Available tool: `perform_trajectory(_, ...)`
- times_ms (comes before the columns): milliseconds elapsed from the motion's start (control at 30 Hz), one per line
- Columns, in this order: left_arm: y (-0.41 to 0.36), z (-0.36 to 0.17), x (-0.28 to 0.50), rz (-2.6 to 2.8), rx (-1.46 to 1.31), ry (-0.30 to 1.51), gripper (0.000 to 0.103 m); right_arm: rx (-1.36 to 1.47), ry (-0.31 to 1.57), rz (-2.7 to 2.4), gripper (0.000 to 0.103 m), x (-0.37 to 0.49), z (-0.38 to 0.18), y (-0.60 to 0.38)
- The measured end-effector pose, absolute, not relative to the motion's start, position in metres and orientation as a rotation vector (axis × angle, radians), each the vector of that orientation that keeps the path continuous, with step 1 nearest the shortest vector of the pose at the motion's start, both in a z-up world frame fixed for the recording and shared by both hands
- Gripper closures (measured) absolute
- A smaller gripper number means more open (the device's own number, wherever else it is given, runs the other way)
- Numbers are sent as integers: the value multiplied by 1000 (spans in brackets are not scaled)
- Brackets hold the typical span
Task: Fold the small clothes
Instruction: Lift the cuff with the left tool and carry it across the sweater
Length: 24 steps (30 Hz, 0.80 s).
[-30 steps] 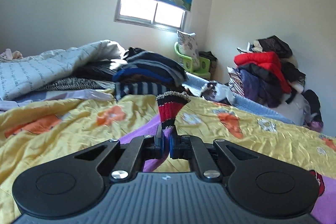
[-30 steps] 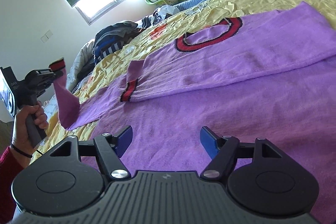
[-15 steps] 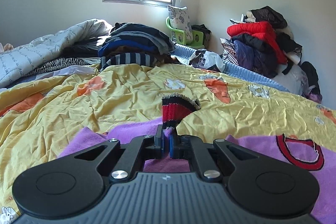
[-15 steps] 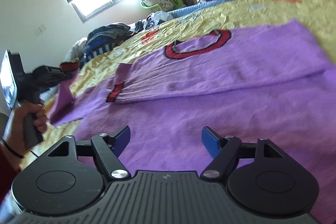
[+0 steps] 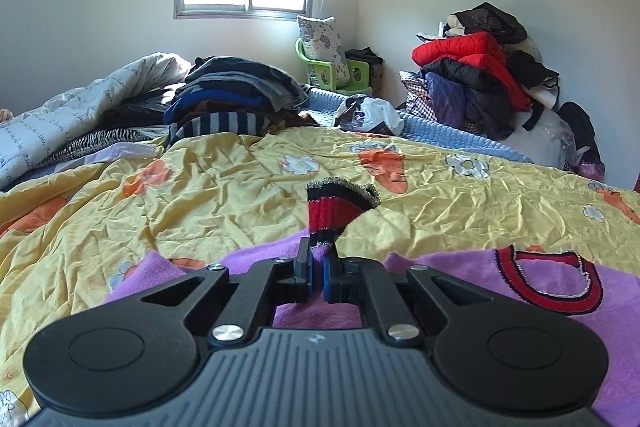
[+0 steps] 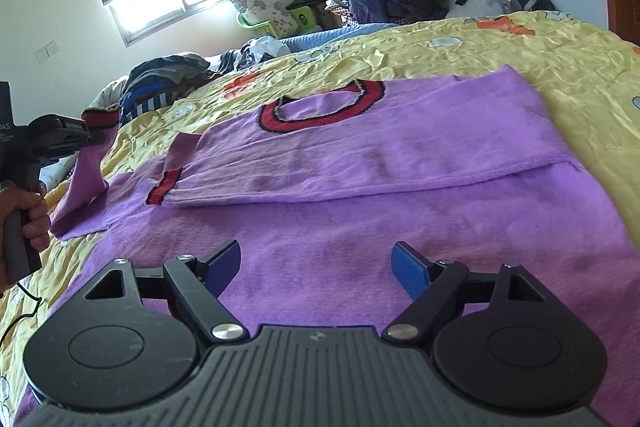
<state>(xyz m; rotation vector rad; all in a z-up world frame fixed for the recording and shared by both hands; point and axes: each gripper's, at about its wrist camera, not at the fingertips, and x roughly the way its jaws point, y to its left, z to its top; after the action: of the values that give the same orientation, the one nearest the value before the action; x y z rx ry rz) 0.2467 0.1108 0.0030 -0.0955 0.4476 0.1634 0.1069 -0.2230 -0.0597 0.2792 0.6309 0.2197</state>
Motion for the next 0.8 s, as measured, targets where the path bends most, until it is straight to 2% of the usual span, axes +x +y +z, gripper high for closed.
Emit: perform_trajectory(800, 9, 27, 254, 15, -88, 424, 98, 339, 617, 201, 20, 96, -63, -253)
